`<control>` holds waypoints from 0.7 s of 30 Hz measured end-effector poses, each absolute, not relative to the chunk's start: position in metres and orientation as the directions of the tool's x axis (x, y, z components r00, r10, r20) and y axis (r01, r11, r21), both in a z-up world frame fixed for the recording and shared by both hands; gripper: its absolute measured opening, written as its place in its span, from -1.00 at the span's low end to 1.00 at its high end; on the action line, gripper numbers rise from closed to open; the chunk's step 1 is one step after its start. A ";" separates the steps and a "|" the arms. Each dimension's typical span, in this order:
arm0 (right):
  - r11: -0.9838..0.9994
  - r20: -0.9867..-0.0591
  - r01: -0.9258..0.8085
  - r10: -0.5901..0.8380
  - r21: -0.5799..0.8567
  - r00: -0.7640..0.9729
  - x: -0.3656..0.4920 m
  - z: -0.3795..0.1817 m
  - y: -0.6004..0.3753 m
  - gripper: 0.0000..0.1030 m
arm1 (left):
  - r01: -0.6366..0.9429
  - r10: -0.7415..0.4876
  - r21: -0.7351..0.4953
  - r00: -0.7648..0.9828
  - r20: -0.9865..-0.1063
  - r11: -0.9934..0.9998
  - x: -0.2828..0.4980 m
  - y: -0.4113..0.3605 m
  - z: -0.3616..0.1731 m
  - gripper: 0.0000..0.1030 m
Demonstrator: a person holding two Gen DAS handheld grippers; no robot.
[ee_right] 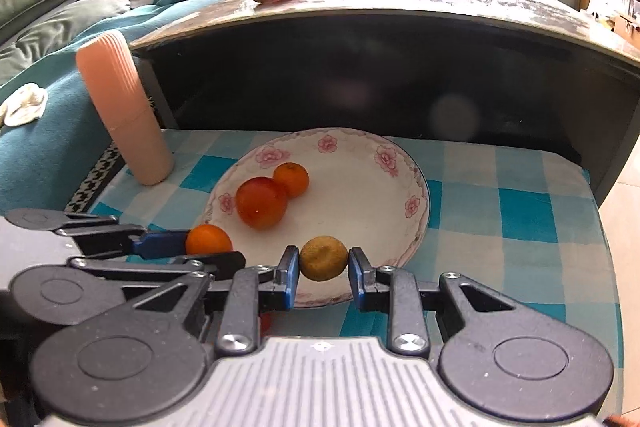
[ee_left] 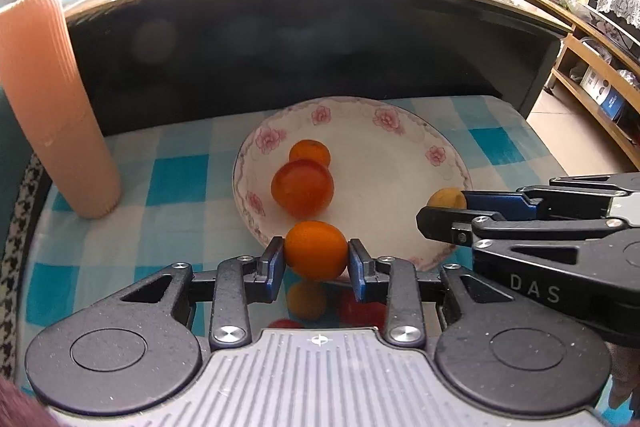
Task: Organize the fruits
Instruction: 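Carry both fruits over the white bowl and open both tools to release them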
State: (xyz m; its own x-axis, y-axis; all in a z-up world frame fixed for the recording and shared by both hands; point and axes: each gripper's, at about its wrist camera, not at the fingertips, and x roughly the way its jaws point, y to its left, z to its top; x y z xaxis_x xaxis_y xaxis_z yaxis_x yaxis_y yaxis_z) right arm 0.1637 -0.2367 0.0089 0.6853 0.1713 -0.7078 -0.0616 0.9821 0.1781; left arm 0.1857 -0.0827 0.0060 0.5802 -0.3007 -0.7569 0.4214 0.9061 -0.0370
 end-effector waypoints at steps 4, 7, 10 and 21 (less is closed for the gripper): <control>0.982 -0.706 -0.043 0.164 0.186 0.689 0.168 0.007 -0.239 -0.36 | 0.412 -0.296 -0.038 0.584 -0.755 0.910 0.190 -0.084 0.006 -0.22; 0.983 -0.708 -0.046 0.161 0.179 0.687 0.169 0.004 -0.239 -0.36 | 0.417 -0.289 -0.021 0.590 -0.753 0.908 0.188 -0.086 0.005 -0.21; 0.984 -0.714 -0.037 0.151 0.173 0.684 0.170 0.003 -0.239 -0.36 | 0.416 -0.280 -0.011 0.593 -0.755 0.909 0.188 -0.087 0.005 -0.21; 0.987 -0.712 -0.018 0.127 0.158 0.691 0.170 0.005 -0.238 -0.32 | 0.403 -0.274 -0.015 0.593 -0.757 0.915 0.188 -0.086 0.006 -0.08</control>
